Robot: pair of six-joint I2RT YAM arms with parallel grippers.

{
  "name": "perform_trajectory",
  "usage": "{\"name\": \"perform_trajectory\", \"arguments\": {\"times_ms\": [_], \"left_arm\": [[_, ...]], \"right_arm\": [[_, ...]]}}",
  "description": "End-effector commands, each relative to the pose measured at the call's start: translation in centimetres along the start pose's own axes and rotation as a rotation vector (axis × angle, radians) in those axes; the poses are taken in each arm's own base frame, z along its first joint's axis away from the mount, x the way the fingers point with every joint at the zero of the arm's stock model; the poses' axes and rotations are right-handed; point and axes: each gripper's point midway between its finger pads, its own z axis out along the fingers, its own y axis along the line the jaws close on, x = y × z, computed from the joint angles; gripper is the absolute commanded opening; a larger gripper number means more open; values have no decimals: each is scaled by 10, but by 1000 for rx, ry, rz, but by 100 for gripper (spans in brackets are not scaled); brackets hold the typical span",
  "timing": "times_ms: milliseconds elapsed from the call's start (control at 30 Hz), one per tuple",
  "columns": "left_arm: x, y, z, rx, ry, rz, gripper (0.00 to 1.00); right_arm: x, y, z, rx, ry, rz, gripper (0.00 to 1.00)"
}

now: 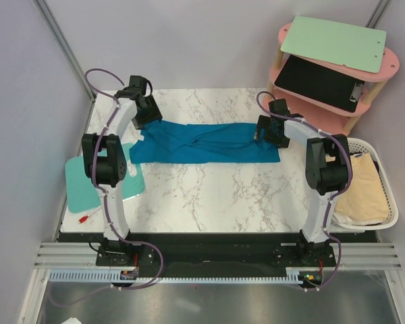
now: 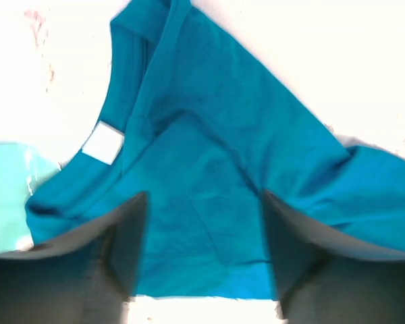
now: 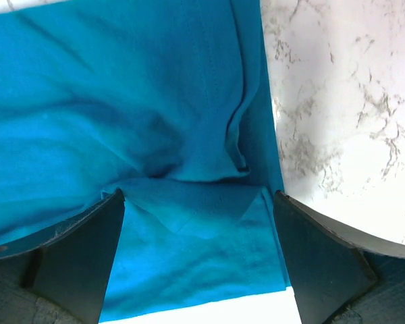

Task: Fold and stack the t-shirts
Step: Fold the other side of the tshirt into a rectangle

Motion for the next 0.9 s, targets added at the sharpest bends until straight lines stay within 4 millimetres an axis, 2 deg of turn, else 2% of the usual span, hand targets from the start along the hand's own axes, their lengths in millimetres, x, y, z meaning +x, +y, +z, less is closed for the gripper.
{"name": "perform_trajectory", "arguments": {"times_ms": [0, 33, 67, 100, 133, 167, 200, 267, 300, 367, 400, 433, 500, 733, 867], "left_arm": [[-21, -18, -11, 89, -46, 40, 96], [-24, -21, -23, 104, -67, 41, 100], [-23, -21, -26, 113, -77, 43, 100], [-15, -17, -23, 111, -74, 42, 100], [-9, -21, -27, 145, -70, 44, 100], [-10, -23, -42, 167, -92, 41, 100], [4, -21, -35, 176, -76, 39, 99], [13, -25, -46, 221, -81, 33, 93], [32, -26, -40, 241, -40, 36, 90], [39, -32, -40, 272, -43, 30, 82], [52, -35, -37, 284, -16, 41, 79], [56, -37, -34, 290, -12, 37, 76], [72, -40, -27, 302, 23, 40, 73], [99, -48, -2, 318, 90, 28, 63], [104, -48, 5, 307, 99, 23, 60]], "right_arm": [[-14, 6, -24, -51, -80, -9, 98], [-17, 5, -30, -53, -98, -8, 98], [-15, 4, -31, -52, -105, -7, 98], [-15, 3, -32, -52, -112, -5, 98], [-17, 4, -37, -59, -126, -6, 98], [-17, 3, -38, -60, -130, -3, 98], [-17, 4, -39, -63, -132, -4, 98], [-18, 5, -40, -66, -136, 2, 98], [-18, 5, -39, -68, -134, 0, 98], [-17, 6, -38, -70, -129, 4, 98], [-17, 6, -38, -72, -129, 7, 98], [-16, 6, -36, -71, -124, 8, 98], [-15, 6, -36, -73, -122, 8, 98], [-9, 2, -34, -60, -112, 9, 98], [-8, 1, -33, -60, -107, 10, 98]]}}
